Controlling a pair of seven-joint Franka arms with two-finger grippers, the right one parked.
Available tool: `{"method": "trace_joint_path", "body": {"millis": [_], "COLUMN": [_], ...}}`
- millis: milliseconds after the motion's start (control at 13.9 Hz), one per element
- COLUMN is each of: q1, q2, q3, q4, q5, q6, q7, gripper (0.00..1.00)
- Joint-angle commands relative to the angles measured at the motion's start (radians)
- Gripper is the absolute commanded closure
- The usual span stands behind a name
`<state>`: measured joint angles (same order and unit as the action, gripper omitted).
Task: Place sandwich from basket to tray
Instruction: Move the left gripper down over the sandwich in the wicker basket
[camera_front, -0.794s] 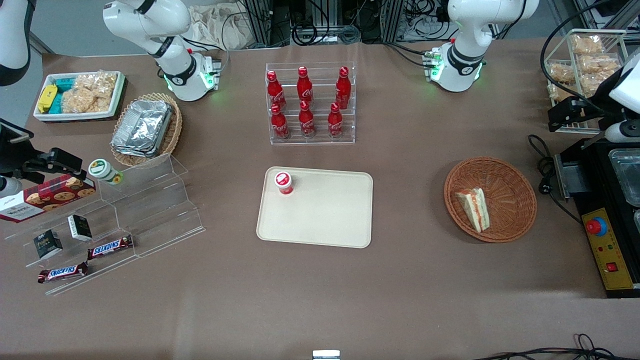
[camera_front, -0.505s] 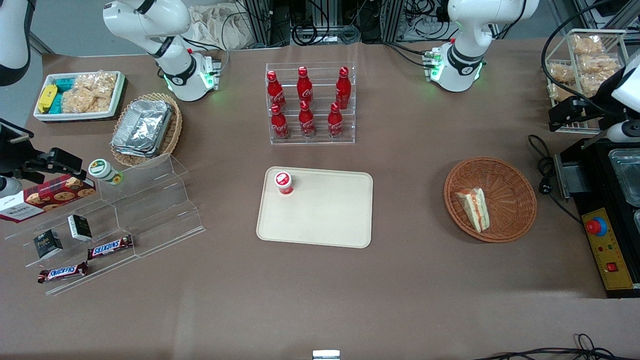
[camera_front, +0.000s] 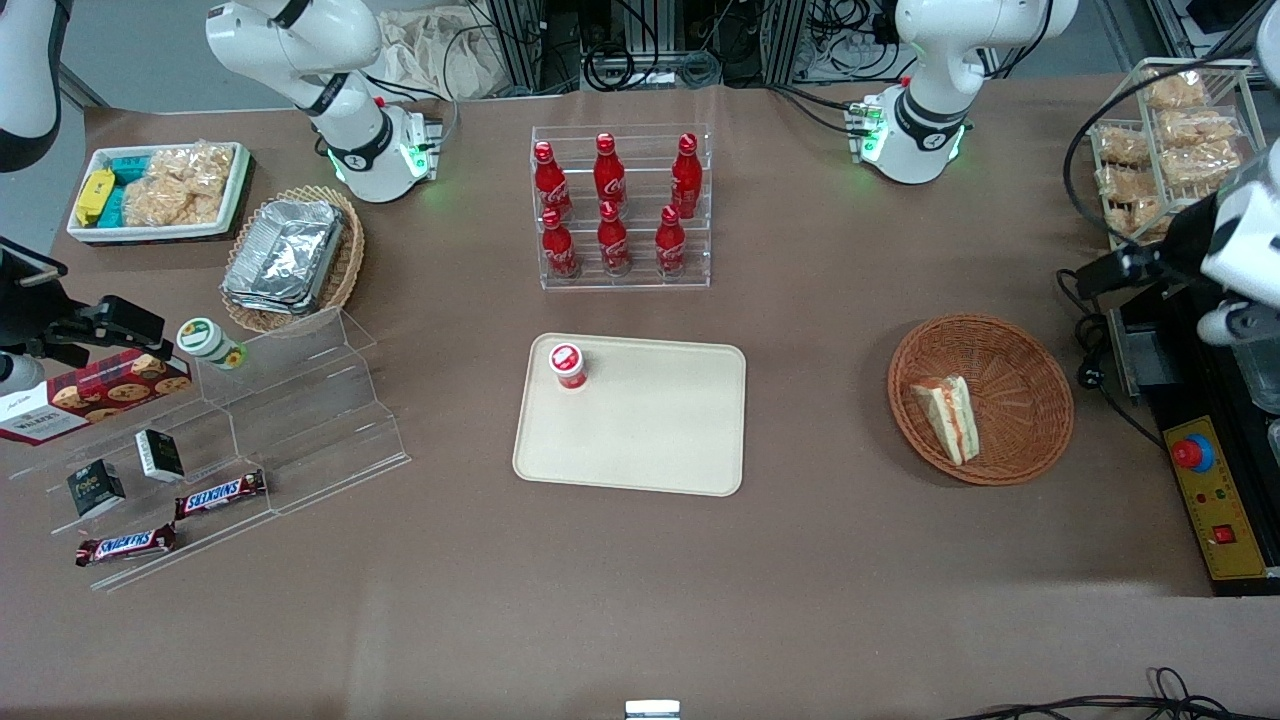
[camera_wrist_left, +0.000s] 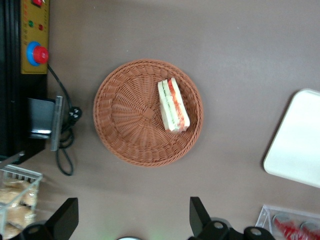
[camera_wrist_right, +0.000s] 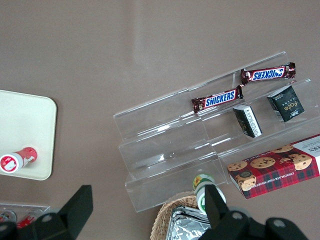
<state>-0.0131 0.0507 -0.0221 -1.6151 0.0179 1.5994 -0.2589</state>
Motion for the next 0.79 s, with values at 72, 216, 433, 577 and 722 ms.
{"method": "trace_joint_path", "body": {"millis": [72,216,433,577,722], "q1": [-0.011,-0.039,-0.070,-0.071,-0.071], "q2": [0.053,0.102,0.172,0.196,0.208], "q3": [-0.009,-0.010,-0.012,-0.012,-0.010], "q4": [-0.153,-0.216,-0.299,-0.362,-0.425], "q5": [-0.015,-0.013,-0.006,0.005,0.014], "q6": [0.215,0.316,0.454,0.529,0.608], "q7": [-0.152,-0.219,-0.279,-0.286,-0.284], "gripper": [0.00,0.00,0.00,0.00,0.00]}}
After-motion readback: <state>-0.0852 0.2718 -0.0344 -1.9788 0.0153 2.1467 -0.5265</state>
